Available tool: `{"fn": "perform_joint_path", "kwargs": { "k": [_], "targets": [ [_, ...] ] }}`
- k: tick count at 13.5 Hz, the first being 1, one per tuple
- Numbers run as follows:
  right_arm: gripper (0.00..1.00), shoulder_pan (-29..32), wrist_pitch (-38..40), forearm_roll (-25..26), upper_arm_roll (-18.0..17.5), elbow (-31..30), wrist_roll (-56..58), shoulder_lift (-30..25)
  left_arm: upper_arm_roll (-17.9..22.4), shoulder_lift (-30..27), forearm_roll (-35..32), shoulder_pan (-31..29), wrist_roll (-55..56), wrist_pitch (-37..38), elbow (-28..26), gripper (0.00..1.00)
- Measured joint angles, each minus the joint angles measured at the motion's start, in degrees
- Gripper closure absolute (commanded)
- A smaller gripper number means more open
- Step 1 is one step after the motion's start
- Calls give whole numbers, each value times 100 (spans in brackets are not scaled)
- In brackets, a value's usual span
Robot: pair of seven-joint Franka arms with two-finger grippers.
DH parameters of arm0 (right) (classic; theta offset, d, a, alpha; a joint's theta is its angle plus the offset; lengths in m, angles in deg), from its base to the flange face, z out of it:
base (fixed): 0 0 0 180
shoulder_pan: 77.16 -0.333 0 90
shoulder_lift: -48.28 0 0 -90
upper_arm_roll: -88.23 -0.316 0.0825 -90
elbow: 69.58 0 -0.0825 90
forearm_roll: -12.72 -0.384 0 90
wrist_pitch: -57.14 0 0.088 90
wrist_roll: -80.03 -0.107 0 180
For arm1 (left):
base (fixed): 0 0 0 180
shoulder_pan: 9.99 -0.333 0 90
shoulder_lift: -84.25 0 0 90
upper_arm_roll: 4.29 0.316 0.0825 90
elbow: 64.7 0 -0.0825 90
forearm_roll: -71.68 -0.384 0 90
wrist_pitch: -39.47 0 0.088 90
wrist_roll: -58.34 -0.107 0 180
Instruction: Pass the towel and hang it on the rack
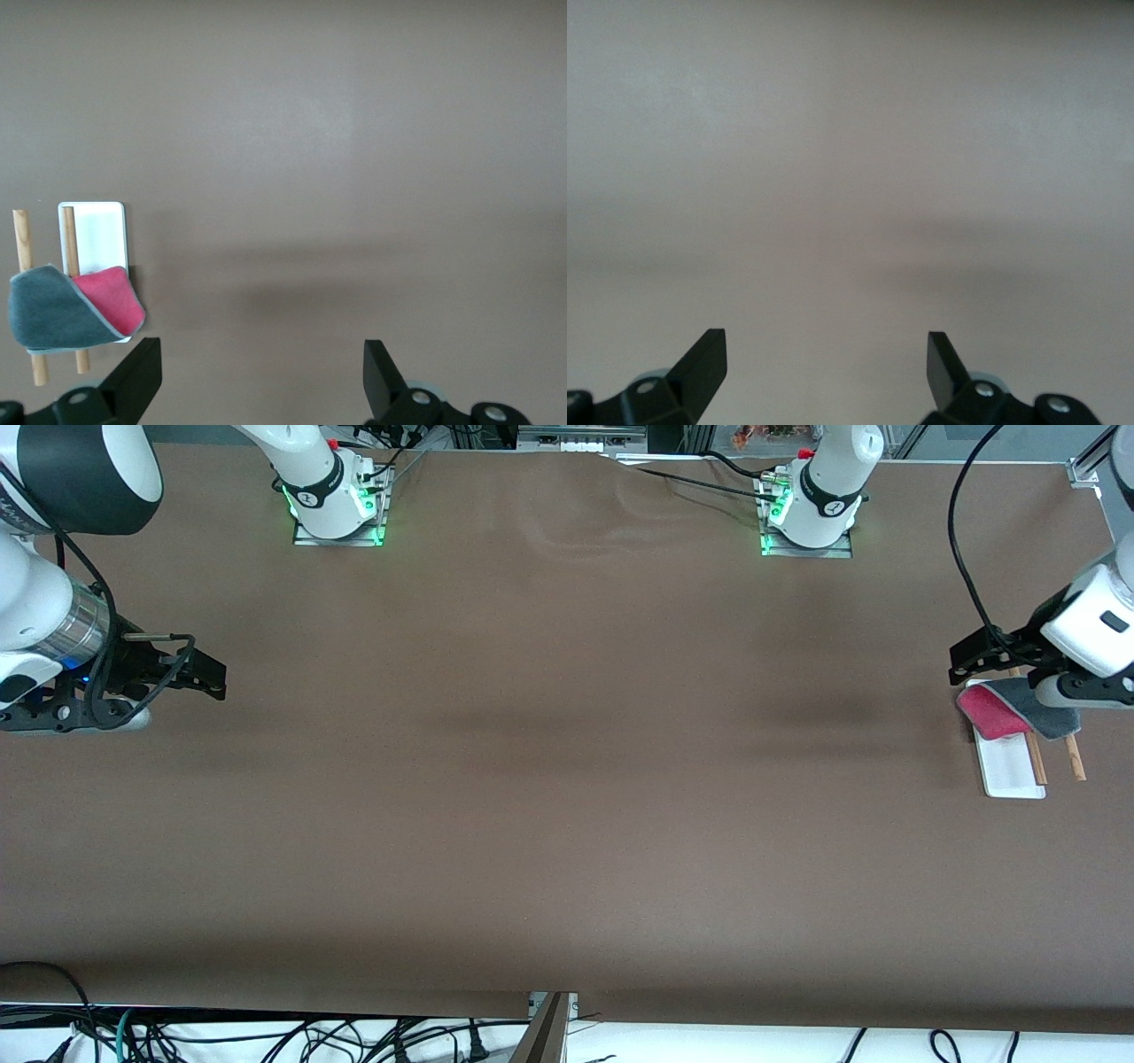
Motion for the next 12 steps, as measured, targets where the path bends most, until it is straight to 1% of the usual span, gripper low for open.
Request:
{"fn": "perform_joint_path", "kwargs": {
  "k": [1, 3, 5, 9, 12],
  "targets": [
    [0, 0, 0, 0, 0, 0, 0, 0, 115, -162, 3, 100, 23, -101, -250, 0],
    [0, 0, 0, 0, 0, 0, 0, 0, 216, -331, 18, 155, 35, -191, -484, 0],
    [0, 0, 0, 0, 0, 0, 0, 0, 222, -358, 19, 156, 42, -209, -524, 0],
    [0, 0, 0, 0, 0, 0, 0, 0, 83, -358, 19, 33, 63, -235, -524, 0],
    [0, 0, 0, 0, 0, 0, 0, 0, 52, -354, 19, -7, 65, -267, -513, 0]
  ]
}}
